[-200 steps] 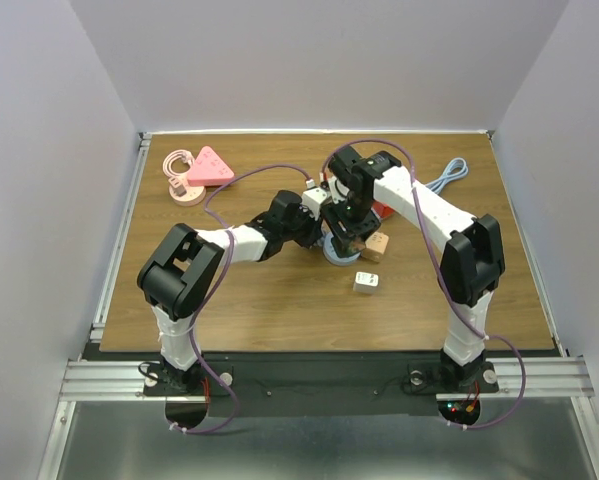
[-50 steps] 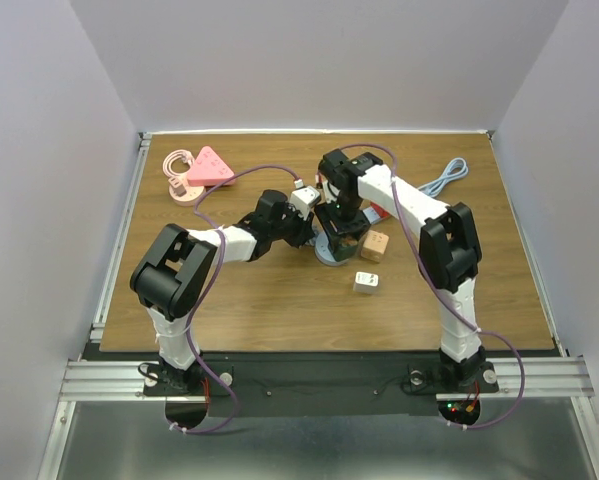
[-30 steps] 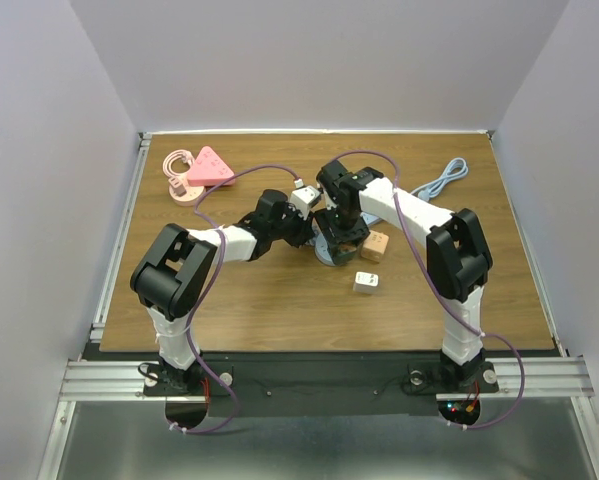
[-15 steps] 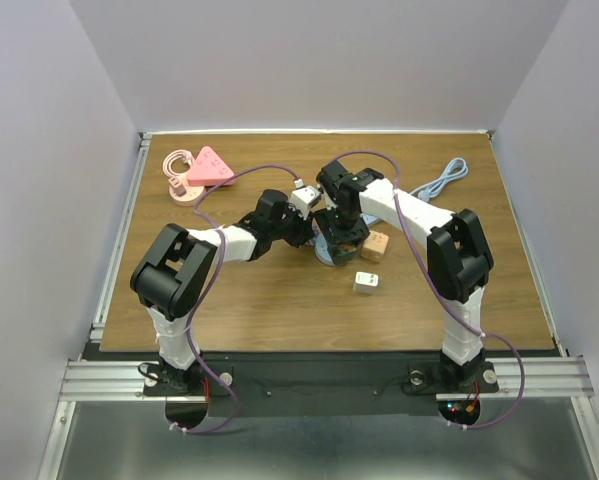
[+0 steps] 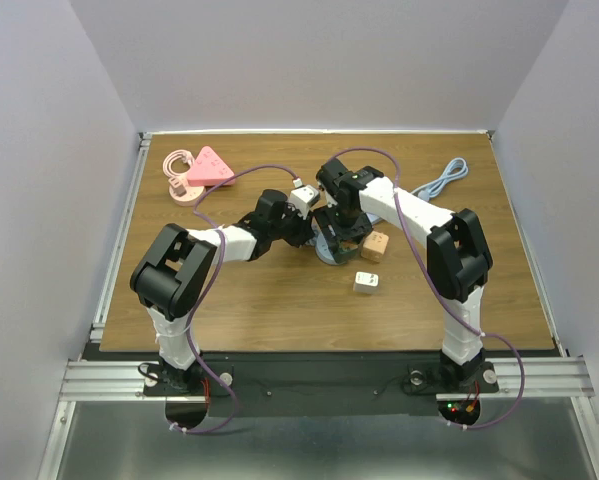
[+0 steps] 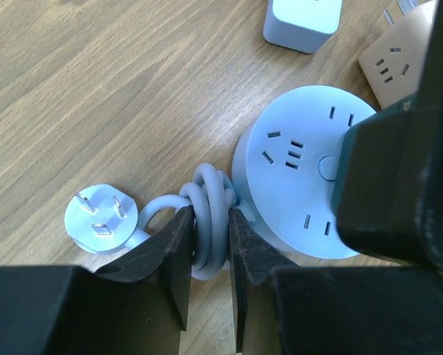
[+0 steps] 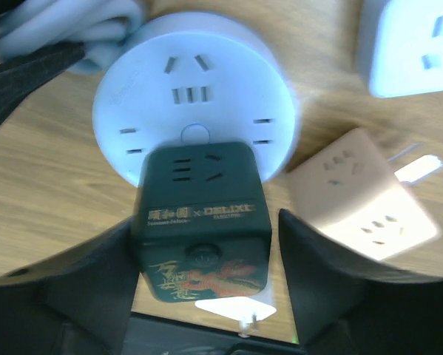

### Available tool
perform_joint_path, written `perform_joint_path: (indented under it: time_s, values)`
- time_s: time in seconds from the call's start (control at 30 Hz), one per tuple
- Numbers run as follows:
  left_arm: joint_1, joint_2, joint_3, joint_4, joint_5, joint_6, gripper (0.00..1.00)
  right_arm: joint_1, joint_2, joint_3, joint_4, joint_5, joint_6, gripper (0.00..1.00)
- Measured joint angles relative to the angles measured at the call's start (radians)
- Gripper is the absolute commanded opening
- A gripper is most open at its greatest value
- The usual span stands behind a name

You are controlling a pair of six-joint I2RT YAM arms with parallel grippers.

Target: Insert the plug

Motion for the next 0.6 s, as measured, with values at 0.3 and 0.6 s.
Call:
perform_joint_path:
  time_s: [0.3,0.6]
  values:
    - [-0.005,0.000,0.000,0.015,0.029,-0.015,0.00,-0.007,-0.036,0.041,0.016,0.077,-0.018,0.91]
    - [-0.022,0.001,0.000,0.026,0.089,-0.001,0.00,-0.007,-0.121,-0.059,0.027,0.109,-0.038,0.91]
